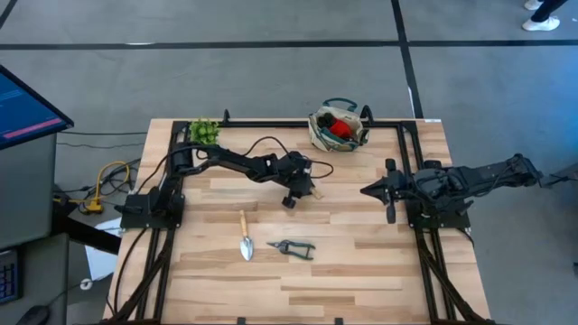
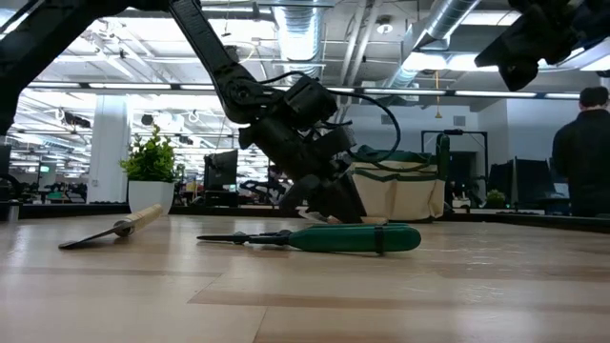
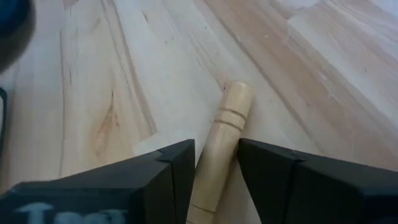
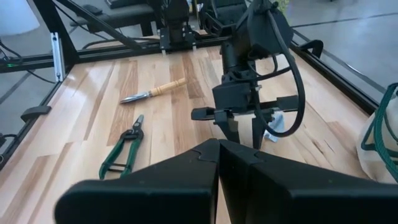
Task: Pick & Place Garden tools in Gardening bag
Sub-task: Put the top brown trowel into the gardening bag
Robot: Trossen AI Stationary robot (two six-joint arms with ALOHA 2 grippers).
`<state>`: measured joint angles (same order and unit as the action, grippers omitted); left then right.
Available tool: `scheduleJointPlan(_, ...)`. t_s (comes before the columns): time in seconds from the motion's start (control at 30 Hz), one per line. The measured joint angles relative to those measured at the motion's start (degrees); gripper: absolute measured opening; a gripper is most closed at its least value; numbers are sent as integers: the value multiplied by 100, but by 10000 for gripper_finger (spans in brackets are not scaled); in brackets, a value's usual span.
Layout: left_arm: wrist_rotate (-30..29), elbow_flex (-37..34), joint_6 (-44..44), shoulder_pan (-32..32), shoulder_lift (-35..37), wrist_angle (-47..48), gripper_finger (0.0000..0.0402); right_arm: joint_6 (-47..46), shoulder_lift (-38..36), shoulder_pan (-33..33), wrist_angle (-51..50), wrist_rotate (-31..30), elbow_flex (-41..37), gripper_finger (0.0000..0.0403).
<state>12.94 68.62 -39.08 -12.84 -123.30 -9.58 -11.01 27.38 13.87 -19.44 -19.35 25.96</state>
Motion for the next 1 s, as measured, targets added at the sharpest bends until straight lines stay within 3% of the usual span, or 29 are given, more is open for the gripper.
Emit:
scheduleJointPlan(0.43,476,-13,1255,0,106,673,69,-2,0,0,61,0,0,0)
scheduleJointPlan(0.77,507,-24,2015,114,102,684,92,-2,0,0,69,0,0,0)
scheduleJointPlan(1.0,504,-32,2516,104,159,643,75,-2,0,0,69,0,0,0)
